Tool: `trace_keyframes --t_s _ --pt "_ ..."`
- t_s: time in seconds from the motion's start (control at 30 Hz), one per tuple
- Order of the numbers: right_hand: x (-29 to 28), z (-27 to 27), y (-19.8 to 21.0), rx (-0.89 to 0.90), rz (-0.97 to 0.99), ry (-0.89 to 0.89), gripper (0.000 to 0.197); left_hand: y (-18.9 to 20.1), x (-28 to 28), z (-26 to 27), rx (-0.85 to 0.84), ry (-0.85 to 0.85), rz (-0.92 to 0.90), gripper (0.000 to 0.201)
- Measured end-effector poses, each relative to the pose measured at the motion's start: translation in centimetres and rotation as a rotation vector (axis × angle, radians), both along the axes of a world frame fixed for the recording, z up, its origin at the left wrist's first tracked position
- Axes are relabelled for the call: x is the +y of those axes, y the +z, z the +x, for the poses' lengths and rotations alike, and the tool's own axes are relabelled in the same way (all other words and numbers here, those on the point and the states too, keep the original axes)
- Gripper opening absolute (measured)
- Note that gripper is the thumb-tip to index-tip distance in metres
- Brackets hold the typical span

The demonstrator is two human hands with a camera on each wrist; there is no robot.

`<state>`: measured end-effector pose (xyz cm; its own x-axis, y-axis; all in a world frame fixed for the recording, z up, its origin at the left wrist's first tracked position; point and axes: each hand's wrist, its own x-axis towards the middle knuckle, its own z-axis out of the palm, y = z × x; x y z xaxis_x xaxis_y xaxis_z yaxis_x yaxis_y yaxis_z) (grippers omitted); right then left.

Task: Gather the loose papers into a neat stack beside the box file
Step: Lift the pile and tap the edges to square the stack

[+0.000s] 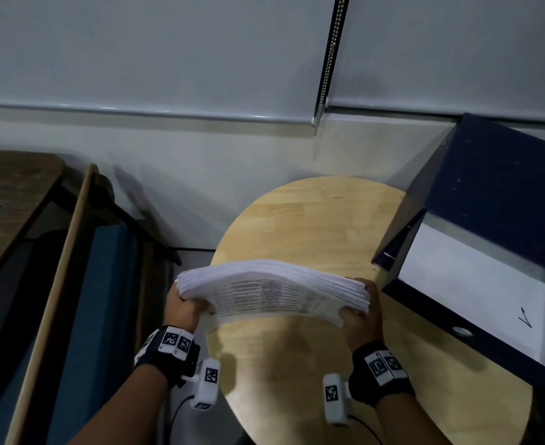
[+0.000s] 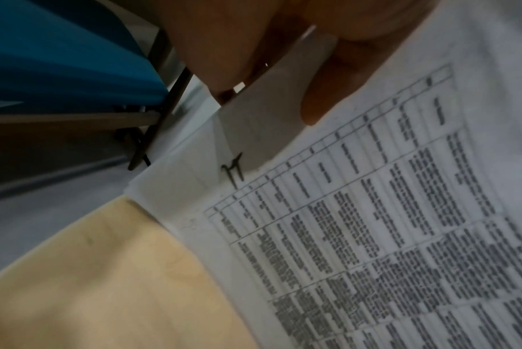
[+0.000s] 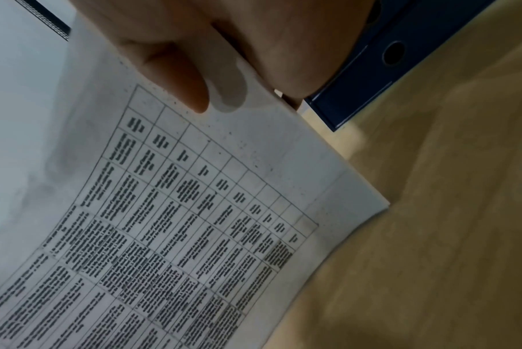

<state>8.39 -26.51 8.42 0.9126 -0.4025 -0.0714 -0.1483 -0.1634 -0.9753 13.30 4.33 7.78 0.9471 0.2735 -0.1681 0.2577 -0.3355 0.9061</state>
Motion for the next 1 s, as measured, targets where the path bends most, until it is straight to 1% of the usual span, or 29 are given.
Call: trace_keyframes --t_s 0.03,0.1,0.17,0.23,0.3,0.37,0.43,0.47,0.53,0.63,0.7,0.77,0.83,0.9,1.0 --pt "0.2 0.3 0.2 -0.007 -0.005 -0.005 0.037 0.1 0.0 0.2 -0.010 0.016 -0.029 0.028" --pt "0.8 0.8 0.5 0.008 0.000 -0.018 0.026 0.4 -0.3 0.6 -0.022 0.061 -0.088 0.033" --pt "1.1 1.3 0.8 0.023 0.042 -0.038 0.020 0.5 -0.3 1.0 -0.038 0.100 -0.097 0.036" --pt "0.7 1.5 0.8 -0.002 0.056 -0.056 0.021 0.6 0.0 1.2 -0.079 0.107 -0.117 0.036" --pt "0.1 1.4 0.5 -0.029 0.036 -0.041 0.023 0.9 0.2 0.8 -0.138 0.066 -0.145 0.029" --pt "-0.5 1.2 -0.3 0.001 0.027 -0.004 0.031 0.6 0.4 0.4 -0.162 0.039 -0.199 0.040" --pt "-0.9 1.0 -0.8 0.032 0.023 0.009 0.040 0.2 0.6 0.4 -0.167 0.058 -0.261 0.046" --pt "-1.0 0.9 -0.9 0.030 0.018 0.013 0.042 0.2 0.6 0.7 -0.168 0.058 -0.265 0.045" --pt "-1.1 1.0 -0.9 0.008 -0.004 0.016 0.040 0.3 0.6 1.3 -0.161 0.040 -0.244 0.039" --pt "-0.5 1.6 -0.3 -0.025 -0.021 0.016 0.026 0.9 -0.2 2.2 -0.127 0.007 -0.161 0.029" --pt "0.1 2.2 0.3 -0.016 0.025 -0.021 0.020 0.7 -0.3 2.7 -0.103 0.019 -0.104 0.029" --pt "0.3 2.7 0.8 -0.047 0.047 -0.057 0.022 0.7 0.1 2.8 -0.142 0.058 -0.118 0.026" --pt "0.2 2.6 0.9 -0.053 0.041 -0.057 0.024 1.0 0.5 2.3 -0.199 0.038 -0.134 0.022" --pt "-0.2 2.3 0.0 -0.007 0.048 -0.035 0.028 0.7 0.7 1.7 -0.183 0.007 -0.185 0.028" --pt "-0.5 1.8 -1.3 0.039 0.063 -0.030 0.041 0.4 0.6 1.2 -0.178 -0.003 -0.224 0.036"
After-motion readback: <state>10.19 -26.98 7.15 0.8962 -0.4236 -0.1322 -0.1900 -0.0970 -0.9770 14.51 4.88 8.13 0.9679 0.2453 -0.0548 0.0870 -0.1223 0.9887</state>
